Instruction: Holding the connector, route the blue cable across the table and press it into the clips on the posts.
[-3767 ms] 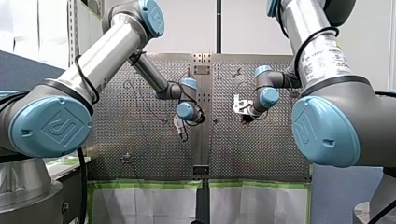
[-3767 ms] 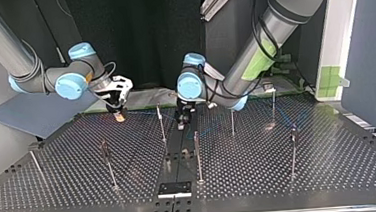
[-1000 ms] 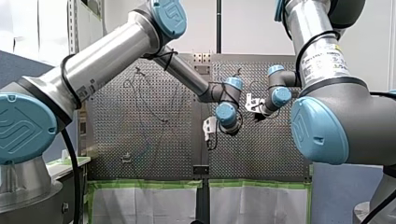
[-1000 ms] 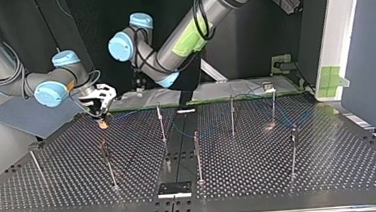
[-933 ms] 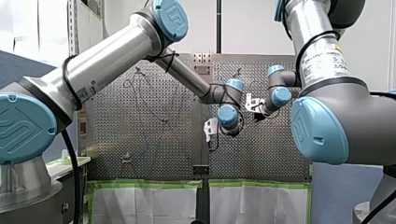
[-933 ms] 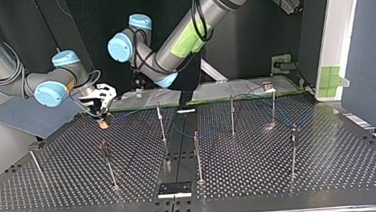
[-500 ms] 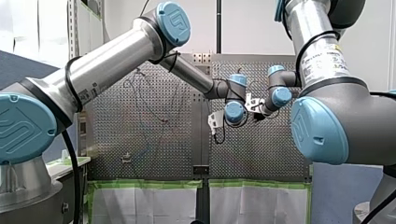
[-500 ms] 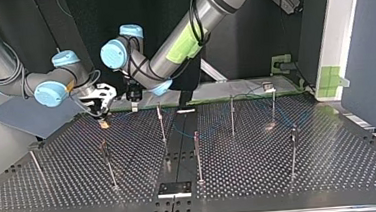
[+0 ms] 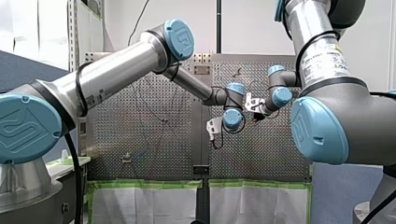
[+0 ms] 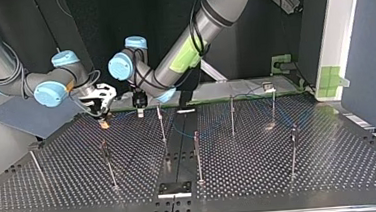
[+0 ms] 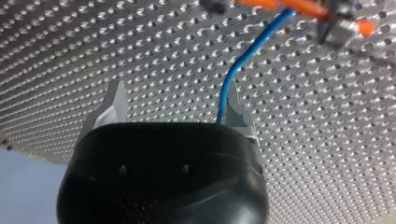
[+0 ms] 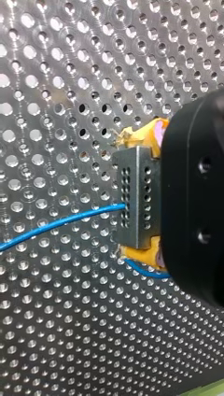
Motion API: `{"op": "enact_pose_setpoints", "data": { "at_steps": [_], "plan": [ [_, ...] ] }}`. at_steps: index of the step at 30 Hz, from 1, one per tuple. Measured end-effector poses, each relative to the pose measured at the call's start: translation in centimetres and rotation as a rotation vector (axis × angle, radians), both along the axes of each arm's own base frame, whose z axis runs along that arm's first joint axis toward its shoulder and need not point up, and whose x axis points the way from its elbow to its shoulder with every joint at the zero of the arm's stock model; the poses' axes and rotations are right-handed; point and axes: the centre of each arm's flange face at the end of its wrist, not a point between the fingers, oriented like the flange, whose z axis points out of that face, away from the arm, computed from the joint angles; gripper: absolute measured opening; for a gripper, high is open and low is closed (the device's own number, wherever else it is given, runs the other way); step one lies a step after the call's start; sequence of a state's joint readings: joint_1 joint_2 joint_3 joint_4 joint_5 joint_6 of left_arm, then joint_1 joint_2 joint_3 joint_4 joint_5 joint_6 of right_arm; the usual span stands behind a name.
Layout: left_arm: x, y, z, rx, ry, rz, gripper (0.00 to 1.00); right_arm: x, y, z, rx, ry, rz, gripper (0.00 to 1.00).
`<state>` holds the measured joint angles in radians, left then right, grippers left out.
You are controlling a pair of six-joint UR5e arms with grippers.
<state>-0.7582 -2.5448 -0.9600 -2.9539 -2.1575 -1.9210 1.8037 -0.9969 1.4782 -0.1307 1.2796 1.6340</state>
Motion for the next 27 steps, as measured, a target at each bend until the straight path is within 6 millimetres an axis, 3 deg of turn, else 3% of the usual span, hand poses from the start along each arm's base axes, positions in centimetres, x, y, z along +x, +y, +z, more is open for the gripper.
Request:
{"op": "enact_pose_setpoints", "data": {
  "at_steps": [7,13,15,16,17,18,19,20,21,23,27],
  "plan": [
    [1.3,-0.3,1.9,-0.018,-0.019,0.009,1.0,0.0,0.0,0.0,0.001,-0.001,0.004,0.0],
    [0.9,-0.3,1.8,-0.004,-0.008,0.013,1.0,0.0,0.0,0.0,0.0,-0.002,0.004,0.0],
    [0.8,-0.2,1.4,0.001,-0.003,0.013,0.74,0.0,0.0,0.0,0.0,-0.002,0.004,0.0],
    [0.8,-0.1,1.2,0.004,-0.001,0.013,0.74,0.0,0.0,0.0,0.0,-0.002,0.004,0.0],
    [0.8,-0.1,1.1,0.005,0.0,0.012,0.5,0.0,0.0,0.0,0.0,-0.002,0.004,0.0],
    [0.7,-0.1,1.0,0.006,0.001,0.011,0.38,0.0,0.0,0.0,0.0,-0.002,0.004,0.0],
    [0.7,-0.1,1.0,0.007,0.002,0.008,0.38,0.0,0.0,0.0,0.0,-0.002,0.004,0.0],
    [0.7,-0.1,0.9,0.008,0.002,0.005,0.26,0.0,0.0,0.0,0.0,-0.002,0.005,0.0],
    [0.7,-0.1,0.9,0.007,0.002,0.003,0.06,0.0,0.0,0.0,0.001,-0.002,0.005,0.0],
    [0.7,-0.2,1.0,0.006,0.001,-0.001,0.0,0.1,0.0,0.0,0.001,-0.002,0.006,0.0],
    [0.6,-0.3,1.0,0.005,0.001,-0.004,0.0,0.1,0.1,0.0,0.002,-0.002,0.007,0.0]
  ]
}}
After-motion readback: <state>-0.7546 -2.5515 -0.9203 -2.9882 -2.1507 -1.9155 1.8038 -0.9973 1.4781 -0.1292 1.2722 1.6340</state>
